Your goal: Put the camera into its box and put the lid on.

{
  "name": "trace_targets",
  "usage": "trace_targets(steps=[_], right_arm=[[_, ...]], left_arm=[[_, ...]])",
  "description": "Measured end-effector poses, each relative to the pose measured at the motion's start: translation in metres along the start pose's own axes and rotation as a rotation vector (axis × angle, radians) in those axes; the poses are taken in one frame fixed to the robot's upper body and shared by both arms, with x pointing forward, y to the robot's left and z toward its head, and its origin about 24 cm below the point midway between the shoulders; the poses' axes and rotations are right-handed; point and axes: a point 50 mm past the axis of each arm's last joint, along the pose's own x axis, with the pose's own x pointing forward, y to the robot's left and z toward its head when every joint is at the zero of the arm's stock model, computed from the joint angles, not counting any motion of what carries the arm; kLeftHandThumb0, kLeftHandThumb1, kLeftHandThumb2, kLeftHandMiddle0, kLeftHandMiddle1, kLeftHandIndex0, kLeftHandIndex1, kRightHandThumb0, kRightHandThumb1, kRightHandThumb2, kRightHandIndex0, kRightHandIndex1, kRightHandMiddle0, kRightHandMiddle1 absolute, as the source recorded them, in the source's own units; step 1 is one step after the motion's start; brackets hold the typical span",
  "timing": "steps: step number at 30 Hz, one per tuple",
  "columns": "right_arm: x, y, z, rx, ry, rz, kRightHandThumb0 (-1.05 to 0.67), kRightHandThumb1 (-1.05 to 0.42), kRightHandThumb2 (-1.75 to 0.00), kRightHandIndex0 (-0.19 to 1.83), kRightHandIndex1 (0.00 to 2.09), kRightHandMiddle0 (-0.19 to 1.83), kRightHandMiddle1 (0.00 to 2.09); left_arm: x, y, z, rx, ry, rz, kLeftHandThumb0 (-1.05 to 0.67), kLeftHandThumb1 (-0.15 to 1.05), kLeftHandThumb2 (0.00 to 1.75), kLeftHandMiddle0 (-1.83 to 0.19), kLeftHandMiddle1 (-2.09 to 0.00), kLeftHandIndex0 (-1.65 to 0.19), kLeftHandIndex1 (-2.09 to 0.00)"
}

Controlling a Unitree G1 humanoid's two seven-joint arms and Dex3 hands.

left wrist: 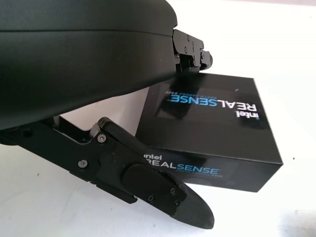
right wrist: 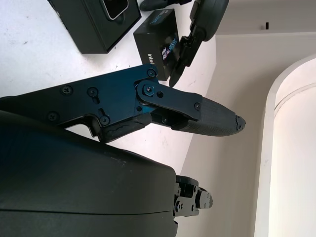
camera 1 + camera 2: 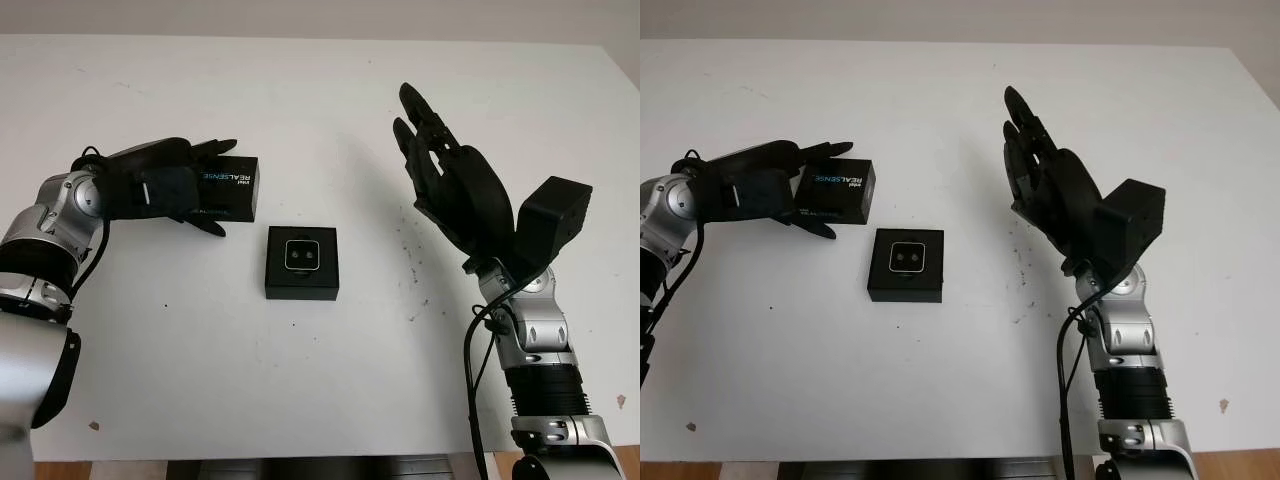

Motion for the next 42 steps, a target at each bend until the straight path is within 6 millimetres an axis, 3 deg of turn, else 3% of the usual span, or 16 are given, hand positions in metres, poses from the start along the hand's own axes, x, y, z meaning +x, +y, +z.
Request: trace_targets(steps=[3, 6, 9, 12, 16, 19, 31, 42], right_arm=[[-0.001, 0.000, -0.001, 0.002, 0.004, -0.001, -0.65, -1.05, -0.67, -0.09, 0.05, -0.07, 0.07], [-0.001, 0.000, -0.002, 0.003, 0.005, -0.001, -0.65, -1.05, -0.67, -0.08, 0.05, -0.07, 0.07], [-0.001, 0.001, -0.002, 0.008, 0.004, -0.003, -0.65, -1.05, -0.66, -0.08, 0.05, -0.06, 0.07], [-0.001, 0.003, -0.002, 0.013, 0.002, -0.003, -0.65, -1.05, -0.63, -0.07, 0.06, -0.06, 0.07], [-0.001, 0.004, -0.001, 0.004, -0.019, -0.002, -0.64, -1.05, -0.63, -0.07, 0.06, -0.05, 0.07], [-0.002, 0.004, -0.001, -0.005, -0.023, -0.002, -0.64, -1.05, -0.62, -0.06, 0.06, -0.04, 0.08], [-0.004, 0.008, -0.004, -0.017, -0.022, 0.016, -0.68, -1.05, -0.60, -0.05, 0.07, -0.04, 0.09], [-0.003, 0.013, -0.006, -0.054, -0.020, 0.033, -0.75, -1.05, -0.55, -0.05, 0.06, -0.04, 0.10]], left_arm=[[0.000, 0.001, 0.004, 0.029, -0.033, 0.035, -0.43, 0.82, 0.06, -0.29, -0.12, -0.24, -0.16], [0.000, 0.002, 0.008, 0.036, -0.084, 0.079, -0.22, 0.92, 0.08, -0.53, -0.17, -0.43, -0.22], [-0.001, 0.004, 0.010, 0.035, -0.110, 0.123, -0.18, 0.99, 0.08, -0.64, -0.26, -0.51, -0.27], [-0.002, 0.004, 0.009, 0.034, -0.115, 0.143, -0.15, 1.04, 0.06, -0.57, -0.56, -0.53, -0.40], [-0.002, 0.006, 0.010, 0.021, -0.120, 0.164, -0.12, 1.05, 0.09, -0.44, -1.08, -0.46, -0.80], [-0.003, 0.009, 0.009, -0.011, -0.113, 0.173, -0.12, 1.05, 0.09, -0.38, -1.29, -0.39, -0.99], [0.000, 0.019, 0.017, -0.121, -0.033, 0.139, -0.17, 1.04, 0.07, -0.40, -1.46, -0.34, -1.13], [-0.013, 0.051, 0.042, -0.280, 0.029, 0.103, -0.24, 1.05, 0.07, -0.35, -1.60, -0.26, -1.32]])
